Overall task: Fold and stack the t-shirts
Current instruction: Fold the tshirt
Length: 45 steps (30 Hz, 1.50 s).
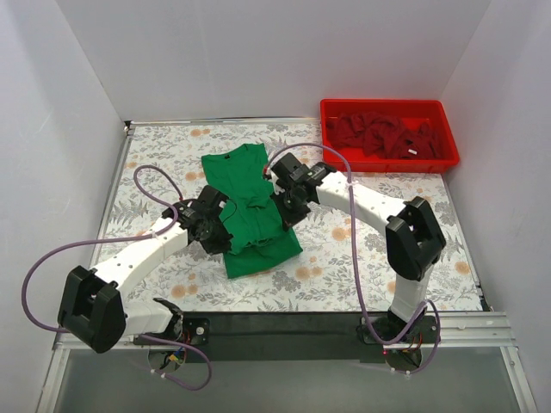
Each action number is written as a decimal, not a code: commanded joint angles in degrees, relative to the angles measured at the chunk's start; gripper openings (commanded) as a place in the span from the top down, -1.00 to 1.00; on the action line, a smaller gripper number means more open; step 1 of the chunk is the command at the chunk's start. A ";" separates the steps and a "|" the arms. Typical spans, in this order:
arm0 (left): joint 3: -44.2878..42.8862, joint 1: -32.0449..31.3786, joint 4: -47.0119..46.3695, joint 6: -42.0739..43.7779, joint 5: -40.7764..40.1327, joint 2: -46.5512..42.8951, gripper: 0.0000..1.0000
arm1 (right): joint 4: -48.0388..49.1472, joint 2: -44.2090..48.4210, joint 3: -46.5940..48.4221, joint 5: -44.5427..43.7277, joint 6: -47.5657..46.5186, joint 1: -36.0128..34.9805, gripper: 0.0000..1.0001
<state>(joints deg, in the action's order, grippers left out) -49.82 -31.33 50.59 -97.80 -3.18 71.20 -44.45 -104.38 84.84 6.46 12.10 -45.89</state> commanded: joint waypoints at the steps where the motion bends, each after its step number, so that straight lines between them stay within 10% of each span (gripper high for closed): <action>1: -2.21 2.06 -6.88 6.11 -8.06 1.83 1.00 | -0.29 -3.02 6.91 -5.14 -3.13 1.32 0.97; 45: 4.03 8.74 -32.57 18.26 -14.13 11.85 1.00 | 16.41 -14.54 12.37 -4.00 -4.72 7.13 0.97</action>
<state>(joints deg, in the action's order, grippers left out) -46.48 -23.11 20.27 -80.31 -15.33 82.08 -31.03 -118.67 96.29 3.57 7.27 -39.31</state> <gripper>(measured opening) 0.031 0.013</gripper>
